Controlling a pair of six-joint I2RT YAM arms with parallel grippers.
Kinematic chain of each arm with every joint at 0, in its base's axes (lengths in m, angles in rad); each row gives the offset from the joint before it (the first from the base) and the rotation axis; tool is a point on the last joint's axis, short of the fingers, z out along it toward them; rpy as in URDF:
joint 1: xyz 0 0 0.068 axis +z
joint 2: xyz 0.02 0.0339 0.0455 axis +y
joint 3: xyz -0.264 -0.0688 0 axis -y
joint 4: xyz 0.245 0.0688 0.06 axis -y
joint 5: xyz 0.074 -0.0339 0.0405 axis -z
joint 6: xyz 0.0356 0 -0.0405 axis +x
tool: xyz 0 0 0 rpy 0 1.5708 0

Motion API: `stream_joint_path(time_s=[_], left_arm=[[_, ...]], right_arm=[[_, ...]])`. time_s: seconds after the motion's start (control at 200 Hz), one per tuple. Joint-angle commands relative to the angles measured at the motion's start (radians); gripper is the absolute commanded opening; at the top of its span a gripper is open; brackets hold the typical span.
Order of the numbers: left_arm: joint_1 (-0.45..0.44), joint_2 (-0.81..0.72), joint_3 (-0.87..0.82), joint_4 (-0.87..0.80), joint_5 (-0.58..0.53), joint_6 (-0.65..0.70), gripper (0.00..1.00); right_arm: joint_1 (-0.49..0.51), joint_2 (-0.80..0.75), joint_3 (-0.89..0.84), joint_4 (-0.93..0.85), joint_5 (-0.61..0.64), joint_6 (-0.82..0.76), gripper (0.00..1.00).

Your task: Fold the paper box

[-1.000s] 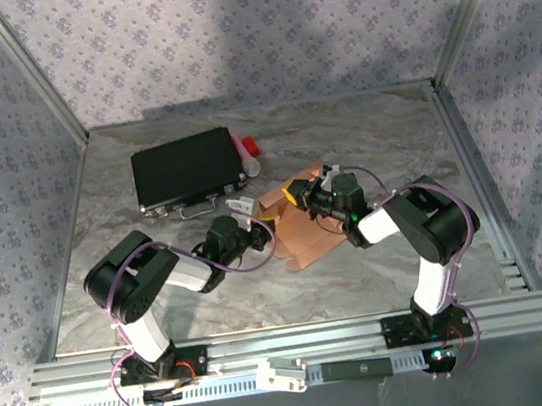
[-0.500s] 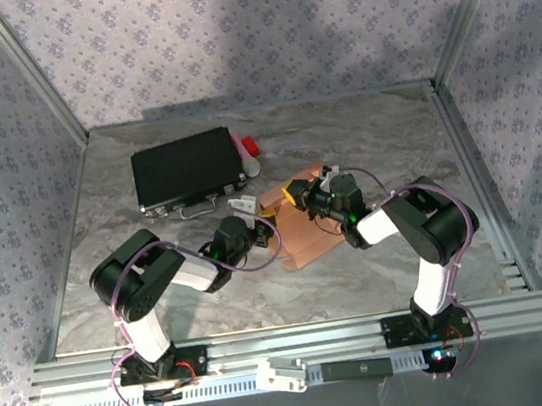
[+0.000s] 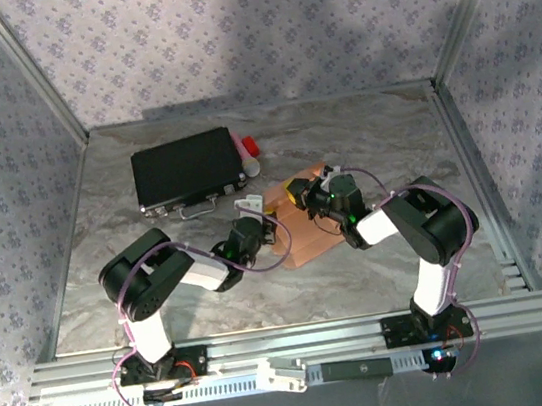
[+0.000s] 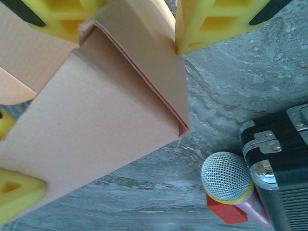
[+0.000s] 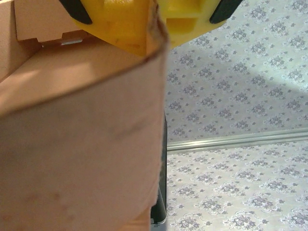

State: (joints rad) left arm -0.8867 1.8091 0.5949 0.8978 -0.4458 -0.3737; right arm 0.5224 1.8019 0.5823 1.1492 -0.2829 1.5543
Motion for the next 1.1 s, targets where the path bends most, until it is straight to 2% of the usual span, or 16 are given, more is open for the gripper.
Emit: stream_joint_path(time_s=[0.0, 0.11, 0.445, 0.565, 0.73, 0.86, 0.984, 1.094], left_arm=[[-0.015, 0.022, 0.049, -0.024, -0.106, -0.027, 0.34], [-0.023, 0.033, 0.071, -0.057, -0.156, -0.039, 0.28], [-0.035, 0.056, 0.108, -0.075, -0.176, -0.04, 0.06], [-0.046, 0.055, 0.149, -0.164, -0.236, -0.059, 0.0], [-0.058, 0.054, 0.206, -0.332, -0.34, -0.136, 0.0], [-0.058, 0.029, 0.206, -0.406, -0.369, -0.175, 0.0], [-0.045, -0.018, 0.228, -0.527, -0.357, -0.198, 0.0], [-0.021, -0.068, 0.268, -0.687, -0.315, -0.236, 0.0]], right_arm=[[0.022, 0.014, -0.003, -0.011, -0.021, 0.016, 0.0], [0.024, 0.011, -0.003, -0.014, -0.017, 0.018, 0.0], [0.029, 0.013, -0.005, -0.022, -0.016, 0.02, 0.0], [0.03, 0.013, -0.001, -0.024, -0.016, 0.024, 0.0], [0.03, -0.013, -0.003, -0.068, -0.013, 0.019, 0.0], [0.028, -0.115, -0.016, -0.174, 0.015, -0.036, 0.29], [0.017, -0.295, -0.016, -0.408, 0.061, -0.122, 0.53], [-0.007, -0.465, 0.011, -0.652, 0.097, -0.194, 0.64]])
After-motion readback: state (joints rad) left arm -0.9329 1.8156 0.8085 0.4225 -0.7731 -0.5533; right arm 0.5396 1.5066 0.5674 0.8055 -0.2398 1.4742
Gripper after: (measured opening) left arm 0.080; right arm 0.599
